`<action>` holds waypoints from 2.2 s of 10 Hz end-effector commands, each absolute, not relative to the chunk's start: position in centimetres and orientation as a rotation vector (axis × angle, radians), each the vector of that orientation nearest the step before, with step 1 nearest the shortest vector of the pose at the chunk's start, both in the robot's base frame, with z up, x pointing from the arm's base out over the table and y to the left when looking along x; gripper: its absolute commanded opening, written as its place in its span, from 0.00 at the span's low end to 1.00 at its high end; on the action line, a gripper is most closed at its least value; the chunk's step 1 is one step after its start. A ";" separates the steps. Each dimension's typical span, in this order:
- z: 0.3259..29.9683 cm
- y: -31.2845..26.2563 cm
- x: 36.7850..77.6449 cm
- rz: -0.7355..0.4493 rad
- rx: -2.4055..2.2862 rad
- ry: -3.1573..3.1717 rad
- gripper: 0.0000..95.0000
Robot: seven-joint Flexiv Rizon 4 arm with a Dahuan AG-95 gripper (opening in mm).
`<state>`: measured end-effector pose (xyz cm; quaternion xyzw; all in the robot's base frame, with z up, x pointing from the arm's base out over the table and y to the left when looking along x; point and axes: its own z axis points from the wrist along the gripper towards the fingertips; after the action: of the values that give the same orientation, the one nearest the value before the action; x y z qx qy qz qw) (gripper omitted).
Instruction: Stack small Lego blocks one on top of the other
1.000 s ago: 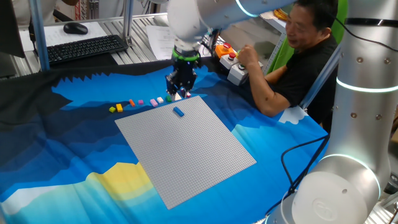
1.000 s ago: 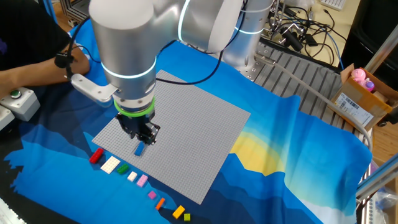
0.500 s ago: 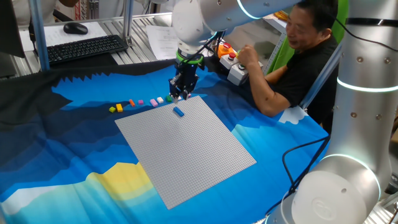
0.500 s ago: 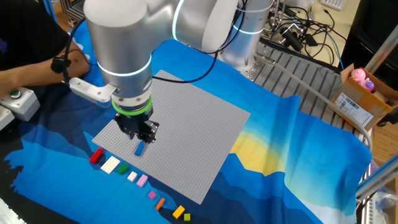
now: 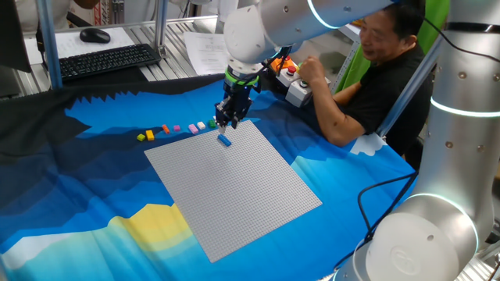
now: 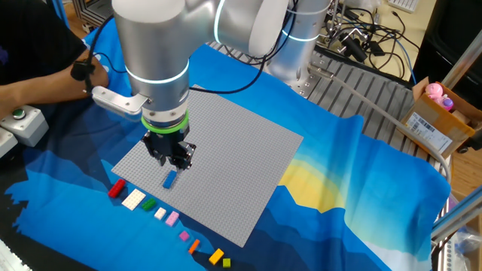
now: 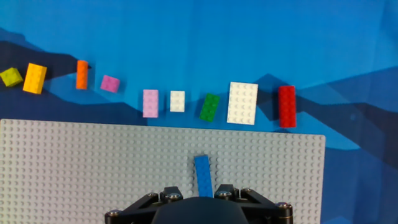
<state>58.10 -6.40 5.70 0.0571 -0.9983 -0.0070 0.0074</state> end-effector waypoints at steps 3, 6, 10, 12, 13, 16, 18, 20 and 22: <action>5.7 -6.4 58.1 -0.007 0.144 -3.144 0.40; 5.7 -6.4 58.1 0.007 0.024 -3.087 0.40; 5.7 -6.4 58.1 0.022 0.131 -3.079 0.40; 5.5 -6.4 58.2 0.028 0.193 -3.083 0.40; 5.0 -6.4 58.2 0.026 0.213 -3.087 0.40; 3.4 -6.2 58.4 0.013 0.248 -3.097 0.40; 2.1 -6.4 58.5 0.016 0.262 -3.122 0.40; 1.7 -6.5 58.6 0.014 0.270 -3.129 0.40; 1.5 -6.6 58.6 0.013 0.271 -3.129 0.40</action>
<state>58.78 -6.58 1.46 0.0857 -0.9963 0.0026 0.0014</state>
